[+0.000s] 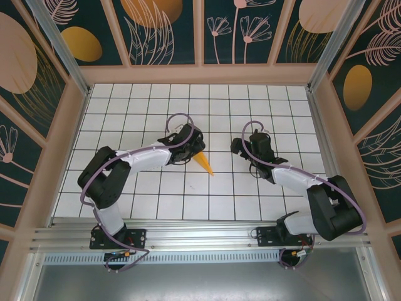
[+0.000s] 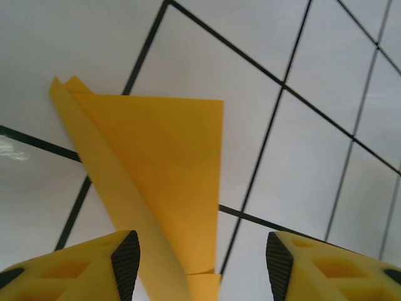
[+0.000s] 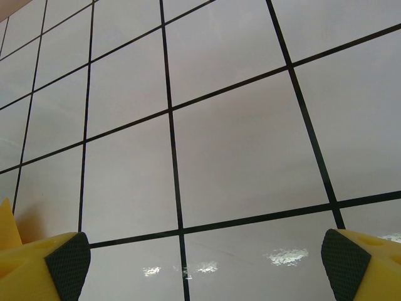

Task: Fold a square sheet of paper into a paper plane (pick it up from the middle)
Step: Turn over a paper plane at the center of the table.

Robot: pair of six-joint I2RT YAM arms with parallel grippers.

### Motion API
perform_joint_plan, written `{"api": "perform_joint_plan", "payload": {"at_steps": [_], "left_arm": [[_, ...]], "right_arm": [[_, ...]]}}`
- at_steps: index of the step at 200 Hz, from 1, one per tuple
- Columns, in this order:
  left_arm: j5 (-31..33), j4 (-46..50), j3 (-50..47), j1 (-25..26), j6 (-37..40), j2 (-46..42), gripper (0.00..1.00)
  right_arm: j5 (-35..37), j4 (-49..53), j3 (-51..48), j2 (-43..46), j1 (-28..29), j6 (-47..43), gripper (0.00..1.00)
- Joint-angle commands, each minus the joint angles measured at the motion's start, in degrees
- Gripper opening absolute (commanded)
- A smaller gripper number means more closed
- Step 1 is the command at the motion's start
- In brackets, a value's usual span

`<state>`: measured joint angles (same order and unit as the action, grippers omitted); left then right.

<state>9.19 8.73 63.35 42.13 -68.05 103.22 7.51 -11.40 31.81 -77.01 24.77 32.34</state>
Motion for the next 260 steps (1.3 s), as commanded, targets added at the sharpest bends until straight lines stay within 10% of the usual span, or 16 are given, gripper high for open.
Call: {"api": "perform_joint_plan", "payload": {"at_steps": [1, 202, 260], "left_arm": [[2.58, 5.52, 1.75, 0.69, 0.13, 1.54, 0.57], [2.54, 3.18, -4.67, 1.6, -2.7, -6.49, 0.0], [-0.46, -0.79, -4.28, 1.63, 3.58, -10.32, 0.0]], "right_arm": [[0.58, -0.12, 0.0, 0.02, -0.33, 1.22, 0.97], [-0.32, -0.38, 0.09, -0.67, -0.33, 0.89, 0.97], [-1.39, -1.06, -0.23, 0.35, -0.51, -0.03, 0.97]]}}
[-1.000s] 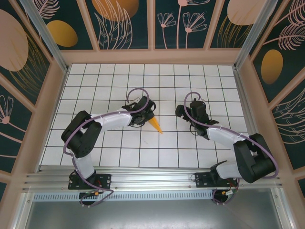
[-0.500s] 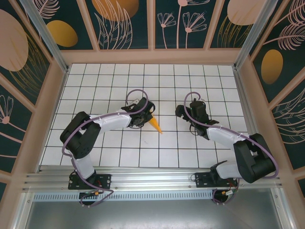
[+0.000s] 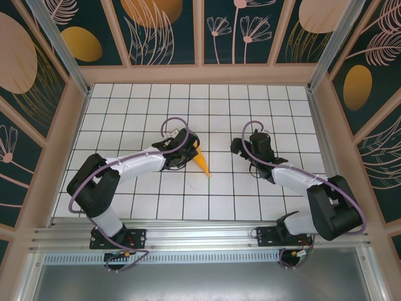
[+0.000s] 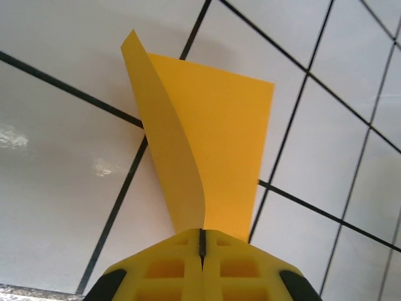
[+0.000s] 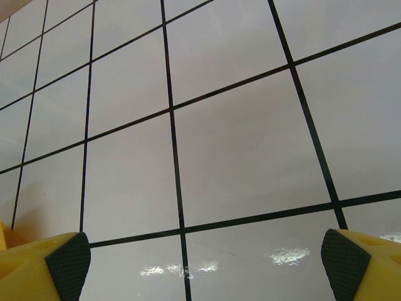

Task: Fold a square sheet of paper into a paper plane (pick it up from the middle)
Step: Turn over a paper plane at the center of the table.

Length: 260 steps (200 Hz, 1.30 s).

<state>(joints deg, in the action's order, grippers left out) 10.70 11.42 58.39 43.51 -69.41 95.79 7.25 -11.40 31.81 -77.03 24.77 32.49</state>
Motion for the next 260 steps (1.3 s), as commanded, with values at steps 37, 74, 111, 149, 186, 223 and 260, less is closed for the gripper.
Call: {"api": "perform_joint_plan", "payload": {"at_steps": [37, 74, 111, 149, 186, 223, 260], "left_arm": [[-7.2, -7.55, 2.47, 0.18, 14.14, -5.19, 0.0], [-14.9, -14.26, 2.2, -0.94, 18.71, -5.2, 0.0], [-24.96, -25.32, -2.31, -3.94, 18.8, -2.21, 0.0], [-34.18, -35.11, -7.09, -6.38, 17.61, 2.05, 0.0], [-37.94, -40.72, -10.8, -7.79, 16.14, 6.2, 0.0], [-37.92, -43.28, -14.76, -8.97, 16.11, 8.05, 0.0], [-38.81, -47.82, -18.51, -9.84, 13.83, 8.41, 0.0]], "right_arm": [[-4.11, 1.54, 0.99, 5.14, -0.66, 0.28, 0.96], [-8.81, 8.92, 4.22, 9.4, -0.46, 2.9, 0.92], [-9.35, 16.72, 7.35, 10.2, 1.92, 3.52, 0.82], [-7.24, 21.07, 10.23, 7.72, 8.78, 3.33, 0.68], [-5.14, 22.98, 13.48, 1.28, 14.59, 4.84, 0.57], [-5.18, 23.63, 16.59, -4.9, 18.47, 6.35, 0.53], [-4.49, 25.75, 19.93, -10.58, 20.87, 7.36, 0.53]]}}
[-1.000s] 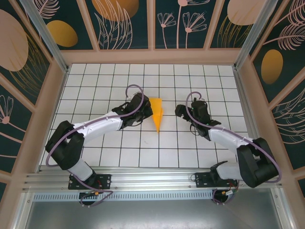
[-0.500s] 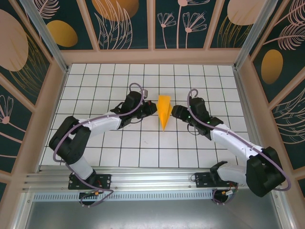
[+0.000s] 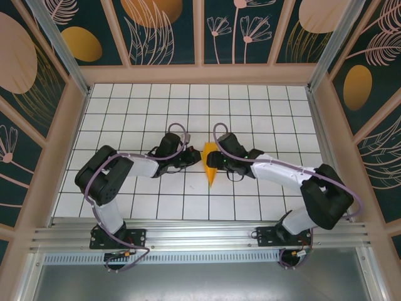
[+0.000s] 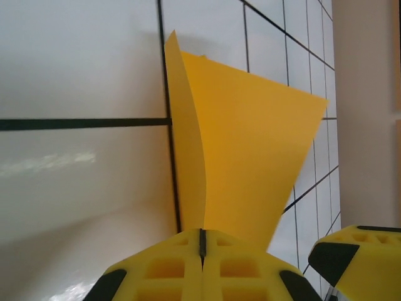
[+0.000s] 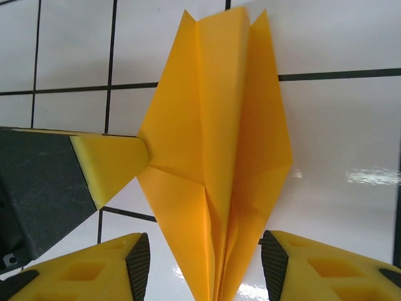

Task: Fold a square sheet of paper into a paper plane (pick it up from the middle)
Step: Turn over a paper plane at the center of the table, then move the paper plane to the top-center of the table.

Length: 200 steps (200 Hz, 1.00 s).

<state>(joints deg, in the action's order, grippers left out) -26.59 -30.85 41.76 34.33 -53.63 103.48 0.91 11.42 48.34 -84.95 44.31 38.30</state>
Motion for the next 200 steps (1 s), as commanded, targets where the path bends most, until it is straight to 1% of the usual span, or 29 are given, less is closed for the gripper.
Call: {"api": "perform_joint_plan", "payload": {"at_steps": [1, 32, 61, 102, 155, 179, 200], "left_arm": [[-1.48, -5.59, -1.91, -0.71, -1.98, 0.69, 0.0], [-1.54, -7.27, -3.38, -0.86, -2.8, 0.46, 0.0], [-1.88, -7.93, -3.64, -0.89, -3.08, 0.81, 0.0], [-1.64, -7.91, -3.87, -0.93, -3.26, 1.46, 0.0], [-1.09, -7.08, -4.01, -1.02, -3.2, 2.23, 0.0], [-1.27, -7.31, -4.18, -1.06, -3.28, 2.44, 0.0], [-1.42, -7.72, -4.29, -1.02, -3.46, 2.43, 0.0]], "right_arm": [[1.88, 2.96, 3.46, -2.81, 1.36, 1.57, 0.53], [1.16, 2.91, 4.86, -5.59, 2.16, 1.85, 0.52], [0.75, 3.28, 6.04, -7.43, 2.93, 1.46, 0.44], [2.29, 5.48, 7.0, -9.56, 3.17, 3.09, 0.45], [7.58, 8.52, 7.61, -9.45, 4.19, 6.51, 0.45], [6.72, 8.02, 7.34, -9.71, 4.3, 6.5, 0.45], [5.87, 7.74, 7.43, -10.88, 4.57, 6.83, 0.43]]}}
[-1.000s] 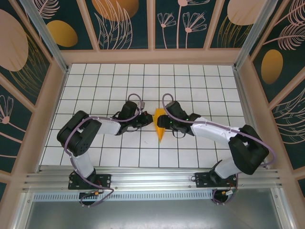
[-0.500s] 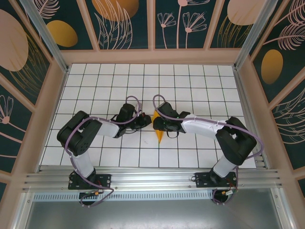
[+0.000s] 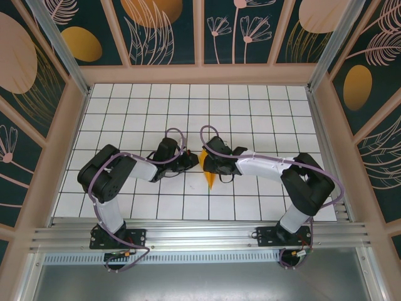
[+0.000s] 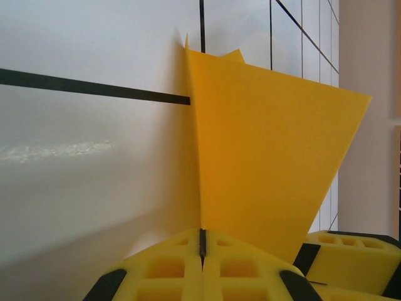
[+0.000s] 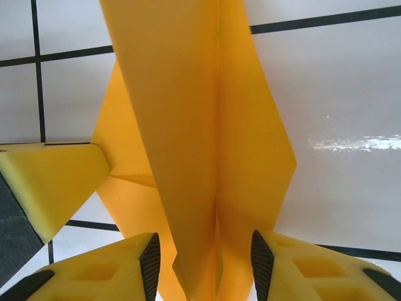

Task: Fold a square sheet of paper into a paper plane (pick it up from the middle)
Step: Move the paper plane to the top-center of the table.

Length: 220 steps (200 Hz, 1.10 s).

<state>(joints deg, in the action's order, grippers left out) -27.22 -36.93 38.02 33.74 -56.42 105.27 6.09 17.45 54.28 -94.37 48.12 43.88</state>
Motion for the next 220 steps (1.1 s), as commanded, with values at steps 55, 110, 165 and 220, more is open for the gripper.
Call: {"api": "perform_joint_plan", "payload": {"at_steps": [55, 110, 165, 220], "left_arm": [[-1.1, -2.07, -0.92, -0.44, -0.79, 0.85, 0.0], [-0.38, -0.74, -1.35, -0.45, -0.2, 0.72, 0.0], [0.54, 1.61, -1.33, -0.61, 0.9, 0.8, 0.03], [3.95, 8.55, -0.4, -1.43, 3.31, -2.84, 0.18]], "right_arm": [[0.78, 1.76, 2.91, -4.41, 1.8, 3.17, 0.35], [3.67, 3.25, 5.71, -7.58, 2.24, 5.25, 0.26], [4.19, 4.5, 5.97, -8.94, 2.27, 6.4, 0.21], [5.73, 6.38, 7.33, -9.2, 2.33, 6.09, 0.01]]}}
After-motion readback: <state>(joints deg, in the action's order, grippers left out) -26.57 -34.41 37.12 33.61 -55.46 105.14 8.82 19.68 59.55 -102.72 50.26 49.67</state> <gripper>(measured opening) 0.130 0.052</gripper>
